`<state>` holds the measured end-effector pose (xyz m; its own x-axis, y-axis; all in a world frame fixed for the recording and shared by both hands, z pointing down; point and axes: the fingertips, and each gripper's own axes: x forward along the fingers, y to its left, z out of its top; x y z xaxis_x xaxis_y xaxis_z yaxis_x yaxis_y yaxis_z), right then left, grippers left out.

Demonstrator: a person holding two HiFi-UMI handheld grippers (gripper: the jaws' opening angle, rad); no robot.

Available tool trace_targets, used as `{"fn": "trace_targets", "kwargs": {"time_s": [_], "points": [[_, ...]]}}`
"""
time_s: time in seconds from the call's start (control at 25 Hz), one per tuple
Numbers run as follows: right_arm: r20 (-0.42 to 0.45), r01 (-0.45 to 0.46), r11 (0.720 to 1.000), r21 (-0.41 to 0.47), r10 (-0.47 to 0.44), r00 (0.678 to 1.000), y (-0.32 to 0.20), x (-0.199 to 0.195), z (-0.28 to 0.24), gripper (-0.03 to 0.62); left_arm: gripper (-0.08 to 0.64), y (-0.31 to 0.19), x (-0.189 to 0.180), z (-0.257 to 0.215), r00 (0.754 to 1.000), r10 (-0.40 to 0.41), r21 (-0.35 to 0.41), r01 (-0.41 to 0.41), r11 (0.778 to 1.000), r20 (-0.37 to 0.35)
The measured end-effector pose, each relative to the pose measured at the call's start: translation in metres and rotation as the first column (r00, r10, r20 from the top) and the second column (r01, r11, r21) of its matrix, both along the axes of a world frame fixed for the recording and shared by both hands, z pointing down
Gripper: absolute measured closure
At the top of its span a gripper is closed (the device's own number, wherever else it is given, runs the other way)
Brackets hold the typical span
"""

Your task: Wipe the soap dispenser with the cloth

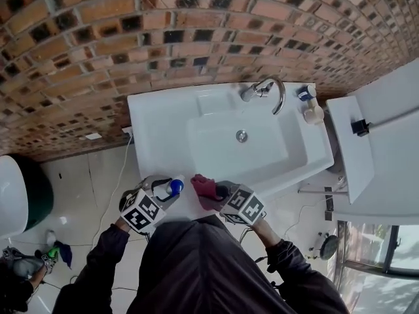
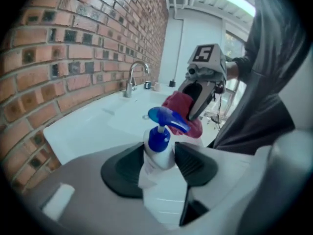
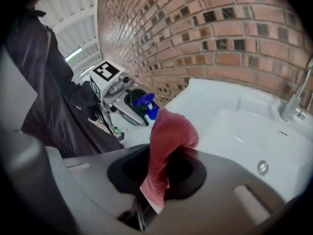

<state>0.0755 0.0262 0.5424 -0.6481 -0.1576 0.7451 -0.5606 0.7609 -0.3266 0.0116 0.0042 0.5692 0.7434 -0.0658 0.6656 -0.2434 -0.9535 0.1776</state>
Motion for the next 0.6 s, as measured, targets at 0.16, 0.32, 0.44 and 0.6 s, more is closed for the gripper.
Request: {"fn": "trace_targets", "kwargs": {"time_s": [0.16,0.32,0.44,0.6], "points": [[0.102,0.007,0.999,0.038,-0.011,0.995,-0.021,-0.015,-0.033,0.526,0.361,0.006,0.001,-0.001,0.979,0.202,0.053,-0.201,0.978,0.0],[0.023,0.06,0.998,0.015,-0.06,0.998,-0.033,-0.024,-0.018,0.526,0.374,0.011,0.004,0.0,0.951,0.31,0.072,-0.31,0.948,0.011],[-0.028,0.077,0.995,-0.062,-0.079,0.996,-0.039,-0.022,0.005,0.526,0.374,0.01,0.009,0.0,0.941,0.338,0.075,-0.339,0.938,0.021],[0.142,0.061,0.97,-0.236,-0.027,0.989,-0.046,-0.027,0.013,0.525,0.374,0.007,0.008,-0.001,0.946,0.325,0.063,-0.325,0.944,0.011]]}}
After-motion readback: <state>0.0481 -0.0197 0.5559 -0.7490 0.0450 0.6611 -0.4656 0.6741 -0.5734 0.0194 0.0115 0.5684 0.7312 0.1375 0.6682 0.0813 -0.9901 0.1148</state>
